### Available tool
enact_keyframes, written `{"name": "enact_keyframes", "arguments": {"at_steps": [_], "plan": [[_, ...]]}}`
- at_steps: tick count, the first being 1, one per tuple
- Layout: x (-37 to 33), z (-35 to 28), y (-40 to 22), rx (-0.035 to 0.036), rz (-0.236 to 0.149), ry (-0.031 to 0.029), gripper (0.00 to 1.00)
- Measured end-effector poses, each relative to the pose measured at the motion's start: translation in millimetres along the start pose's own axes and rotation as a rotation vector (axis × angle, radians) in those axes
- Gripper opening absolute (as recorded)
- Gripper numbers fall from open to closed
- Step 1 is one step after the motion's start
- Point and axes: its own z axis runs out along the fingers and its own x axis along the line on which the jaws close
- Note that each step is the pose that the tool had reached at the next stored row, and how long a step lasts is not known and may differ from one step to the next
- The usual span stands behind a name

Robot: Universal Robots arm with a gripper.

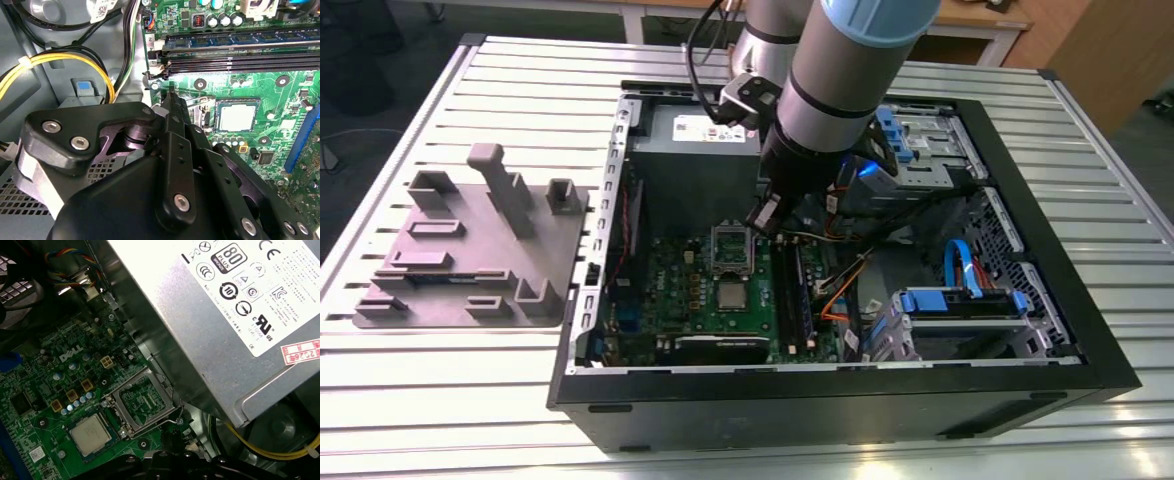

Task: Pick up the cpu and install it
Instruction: 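Close the cpu cover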

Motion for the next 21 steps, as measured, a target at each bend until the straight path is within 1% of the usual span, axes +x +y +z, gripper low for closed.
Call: {"name": "enact_keyframes", "arguments": {"at_steps": [2,3,5,6,9,12,15,21], "plan": [[0.1,0.3,-0.1,-0.0009,0.0,-0.0011,0.1],[0.1,0.9,-0.2,-0.0048,-0.001,-0.0068,0.1],[0.0,1.7,-0.3,-0.0171,-0.002,-0.0246,0.1],[0.0,2.9,-0.4,-0.0202,0.0,-0.0295,0.1],[0.0,7.7,-1.1,-0.0203,0.01,-0.0313,0.1],[-0.6,10.3,-1.3,-0.02,0.021,-0.033,0.1],[-1.4,11.5,-1.1,-0.0199,0.028,-0.0341,0.1],[-3.8,13.0,-0.6,-0.021,0.028,-0.0356,0.1]]}}
